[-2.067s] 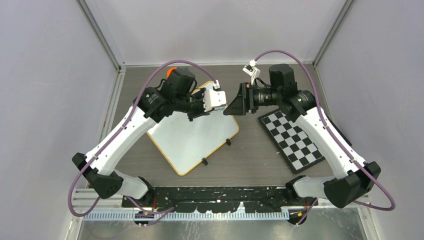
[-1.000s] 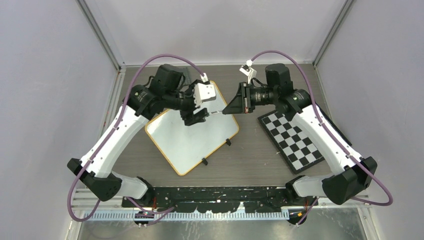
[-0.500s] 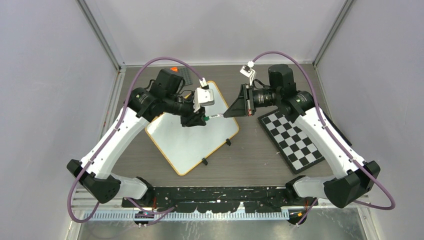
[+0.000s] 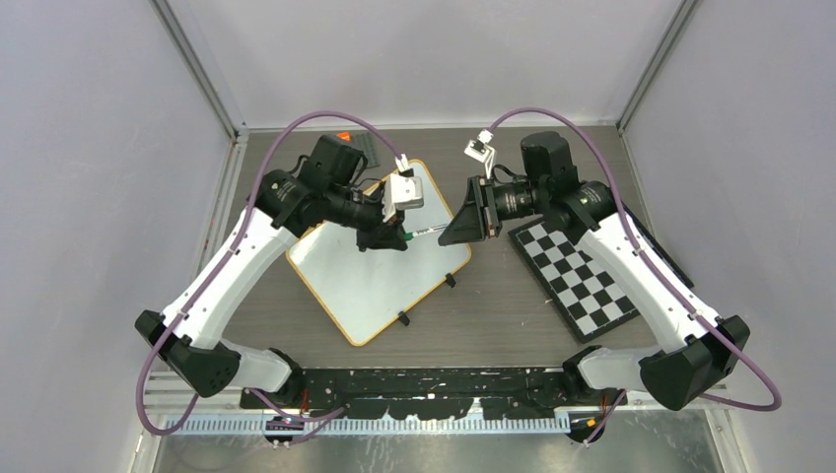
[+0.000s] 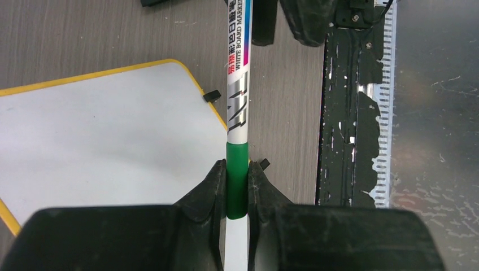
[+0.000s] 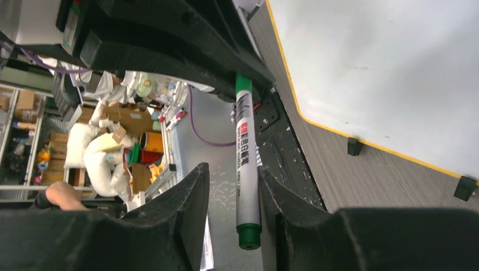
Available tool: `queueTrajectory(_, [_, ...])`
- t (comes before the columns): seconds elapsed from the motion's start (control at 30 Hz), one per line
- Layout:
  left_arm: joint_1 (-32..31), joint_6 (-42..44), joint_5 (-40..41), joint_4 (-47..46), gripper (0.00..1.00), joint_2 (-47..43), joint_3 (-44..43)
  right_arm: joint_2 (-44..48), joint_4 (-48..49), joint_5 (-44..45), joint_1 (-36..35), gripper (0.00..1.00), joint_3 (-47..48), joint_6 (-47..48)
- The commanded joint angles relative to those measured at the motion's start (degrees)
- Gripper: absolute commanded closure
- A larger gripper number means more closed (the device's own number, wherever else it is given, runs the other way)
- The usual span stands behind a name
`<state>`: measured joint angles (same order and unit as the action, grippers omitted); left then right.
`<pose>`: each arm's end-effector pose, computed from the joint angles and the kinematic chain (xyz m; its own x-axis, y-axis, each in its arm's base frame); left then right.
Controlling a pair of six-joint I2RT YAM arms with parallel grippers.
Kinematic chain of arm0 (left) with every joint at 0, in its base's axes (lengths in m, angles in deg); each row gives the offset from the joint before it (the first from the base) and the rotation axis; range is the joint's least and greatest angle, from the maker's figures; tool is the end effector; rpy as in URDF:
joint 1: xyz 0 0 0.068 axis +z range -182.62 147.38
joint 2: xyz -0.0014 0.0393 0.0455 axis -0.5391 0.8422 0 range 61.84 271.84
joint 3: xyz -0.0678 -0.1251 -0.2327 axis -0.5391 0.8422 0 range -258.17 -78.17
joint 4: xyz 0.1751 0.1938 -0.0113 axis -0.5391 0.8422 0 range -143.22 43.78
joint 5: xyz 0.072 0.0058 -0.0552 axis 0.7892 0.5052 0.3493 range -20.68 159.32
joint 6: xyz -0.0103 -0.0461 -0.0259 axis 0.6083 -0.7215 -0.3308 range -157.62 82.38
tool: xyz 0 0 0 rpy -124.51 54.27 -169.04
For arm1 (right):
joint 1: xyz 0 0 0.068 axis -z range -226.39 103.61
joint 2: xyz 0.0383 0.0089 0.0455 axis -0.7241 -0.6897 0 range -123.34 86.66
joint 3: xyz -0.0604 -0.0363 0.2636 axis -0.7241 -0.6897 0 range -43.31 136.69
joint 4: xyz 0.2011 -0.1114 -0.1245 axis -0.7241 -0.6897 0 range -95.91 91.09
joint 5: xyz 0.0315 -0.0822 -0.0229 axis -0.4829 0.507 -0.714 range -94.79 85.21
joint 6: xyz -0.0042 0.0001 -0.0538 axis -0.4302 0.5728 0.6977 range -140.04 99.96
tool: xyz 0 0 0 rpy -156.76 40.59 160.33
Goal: Write a sentence on the whiteboard
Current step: Open the whiteboard marker at the center of the board.
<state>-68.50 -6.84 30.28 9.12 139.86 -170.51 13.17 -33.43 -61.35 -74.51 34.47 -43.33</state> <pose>0.1940 -0.1680 0.4149 -0.1100 0.5701 -0.8142 0.9926 0.1055 -0.0602 0.2203 0.1515 0.3977 -0.7620 -0.1602 -0.6275 -0.6471 0.2282 0.7275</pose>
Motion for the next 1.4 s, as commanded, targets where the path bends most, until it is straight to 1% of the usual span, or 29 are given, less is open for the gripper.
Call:
queueTrajectory(0.0, [0.2,2.7,-0.5,1.1,1.00,0.3,-2.9,1.2,-2.2,-2.9,-0.8,0.58,1.3,1.9])
queueTrajectory(0.17, [-0.2,4.0,-2.1,3.8,1.00,1.8,-4.2,0.0,-2.0,-6.7,-0.9,0.57,1.5,2.1])
queueTrajectory(0.27, [-0.9,4.7,-2.5,6.1,1.00,3.0,-5.6,-0.5,-2.2,-5.3,-1.2,0.58,2.0,1.4])
queueTrajectory(0.4, [-1.5,5.4,-2.7,6.3,1.00,3.0,-6.0,-1.2,-4.7,-3.1,-2.3,0.57,3.2,2.6])
queueTrajectory(0.47, [-1.9,6.0,-2.6,7.0,1.00,3.3,-6.2,-1.2,-4.9,-2.3,-2.5,0.56,3.2,2.5])
queueTrajectory(0.63, [-2.7,5.3,-1.9,6.8,1.00,3.9,-6.7,-1.2,-4.8,-0.9,-3.1,0.56,3.6,2.1])
queueTrajectory(0.83, [-2.9,2.3,-1.5,5.1,1.00,5.0,-7.5,-1.2,-4.2,0.0,-3.7,0.62,3.6,1.4])
queueTrajectory(1.2, [-4.0,-0.7,-1.9,3.6,1.00,6.1,-8.9,-1.0,-3.2,1.0,-4.3,0.65,3.6,0.7])
queueTrajectory(1.37, [-4.5,-1.4,-2.1,3.1,1.00,6.3,-9.1,-1.1,-2.9,0.9,-4.4,0.74,3.7,0.5])
